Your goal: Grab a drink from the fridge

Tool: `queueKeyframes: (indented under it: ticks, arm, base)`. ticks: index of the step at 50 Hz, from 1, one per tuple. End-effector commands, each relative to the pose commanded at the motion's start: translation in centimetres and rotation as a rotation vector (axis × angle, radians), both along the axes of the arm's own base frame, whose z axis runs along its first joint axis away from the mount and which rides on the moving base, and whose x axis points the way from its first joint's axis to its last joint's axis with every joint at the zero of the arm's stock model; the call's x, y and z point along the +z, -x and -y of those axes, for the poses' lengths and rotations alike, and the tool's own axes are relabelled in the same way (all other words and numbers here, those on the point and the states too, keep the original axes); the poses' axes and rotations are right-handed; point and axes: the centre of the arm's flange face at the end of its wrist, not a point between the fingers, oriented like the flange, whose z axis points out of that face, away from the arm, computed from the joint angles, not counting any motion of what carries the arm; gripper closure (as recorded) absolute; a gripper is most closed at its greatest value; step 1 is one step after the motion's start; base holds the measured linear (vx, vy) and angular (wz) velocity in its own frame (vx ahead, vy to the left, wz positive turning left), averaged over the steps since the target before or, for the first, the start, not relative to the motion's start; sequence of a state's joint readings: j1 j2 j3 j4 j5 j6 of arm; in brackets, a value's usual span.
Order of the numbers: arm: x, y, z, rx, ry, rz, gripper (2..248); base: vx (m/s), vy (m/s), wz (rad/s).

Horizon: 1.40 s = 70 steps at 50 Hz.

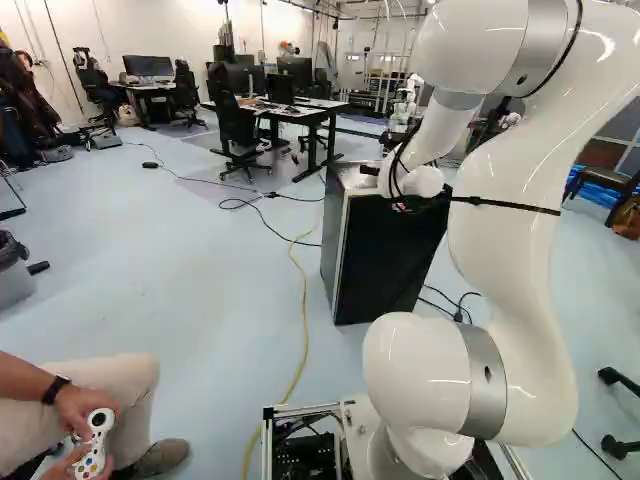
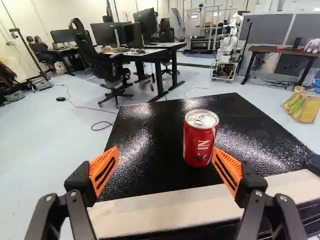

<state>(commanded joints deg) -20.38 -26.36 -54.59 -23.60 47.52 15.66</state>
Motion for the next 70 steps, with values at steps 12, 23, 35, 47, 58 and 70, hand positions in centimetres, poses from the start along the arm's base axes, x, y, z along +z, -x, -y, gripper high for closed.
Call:
queueKeyframes:
  ticks: [12, 23, 35, 47, 58, 70]
  arm:
    - [-0.2, -0.7, 0.7, 0.006, 0.005, 0.026, 3]
    - [-0.3, -1.4, 1.6, 0.002, 0.009, 0.042, 3]
    - [-0.4, -2.0, 2.6, -0.009, 0.011, 0.050, 3]
    - [-0.6, -2.9, 3.4, -0.015, 0.015, 0.058, 3]
    - [-0.6, -3.3, 3.5, -0.015, 0.018, 0.060, 3]
    - [-0.6, -3.3, 3.5, 0.004, 0.093, 0.057, 3]
  base:
    - [0.000, 0.000, 0.000]
    - [0.000, 0.000, 0.000]
    - [0.000, 0.000, 0.000]
    - [0.000, 0.000, 0.000]
    - [0.000, 0.000, 0.000]
    - [0.000, 0.000, 0.000]
